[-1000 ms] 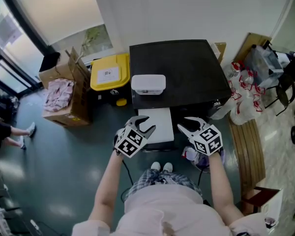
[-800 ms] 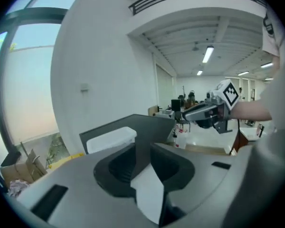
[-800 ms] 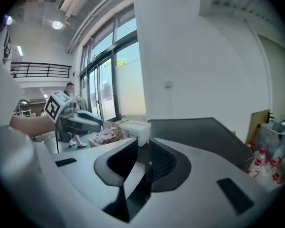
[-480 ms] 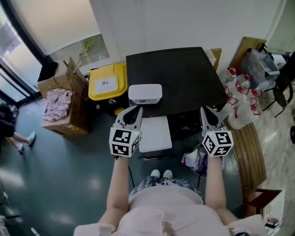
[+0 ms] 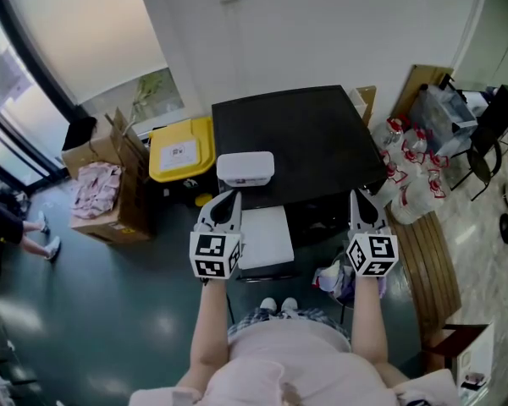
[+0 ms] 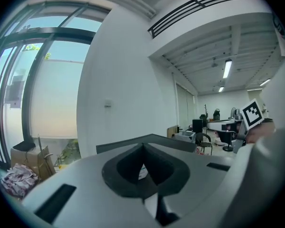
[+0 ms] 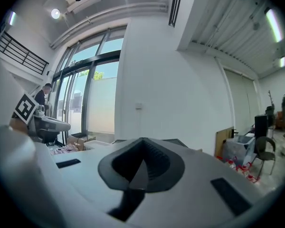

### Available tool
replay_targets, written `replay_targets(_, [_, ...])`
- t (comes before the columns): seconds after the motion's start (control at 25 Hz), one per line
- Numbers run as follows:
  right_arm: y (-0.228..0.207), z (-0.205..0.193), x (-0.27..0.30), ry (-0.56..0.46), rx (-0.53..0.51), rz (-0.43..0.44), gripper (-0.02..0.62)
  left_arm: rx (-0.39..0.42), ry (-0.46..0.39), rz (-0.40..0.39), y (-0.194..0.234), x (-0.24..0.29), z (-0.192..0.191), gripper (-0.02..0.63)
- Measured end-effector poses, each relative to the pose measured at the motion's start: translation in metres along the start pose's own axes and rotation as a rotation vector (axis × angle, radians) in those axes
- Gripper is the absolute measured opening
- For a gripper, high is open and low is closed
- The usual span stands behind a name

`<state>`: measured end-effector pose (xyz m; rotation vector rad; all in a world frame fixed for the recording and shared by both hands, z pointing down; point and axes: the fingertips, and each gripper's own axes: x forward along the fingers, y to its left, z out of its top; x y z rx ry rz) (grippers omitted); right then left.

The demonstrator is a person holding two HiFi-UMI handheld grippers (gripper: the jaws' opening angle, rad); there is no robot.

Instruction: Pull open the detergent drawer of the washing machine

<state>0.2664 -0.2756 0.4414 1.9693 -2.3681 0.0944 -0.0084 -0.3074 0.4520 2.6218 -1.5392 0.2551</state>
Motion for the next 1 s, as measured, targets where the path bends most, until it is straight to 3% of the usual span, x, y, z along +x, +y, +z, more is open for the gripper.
replay_targets(1.0, [-0.016, -0.01, -0.003, 0.033, -0.019, -0.02, 0.014, 0.009, 0.006, 0.006, -0.006, 0.004, -0.001, 0.025])
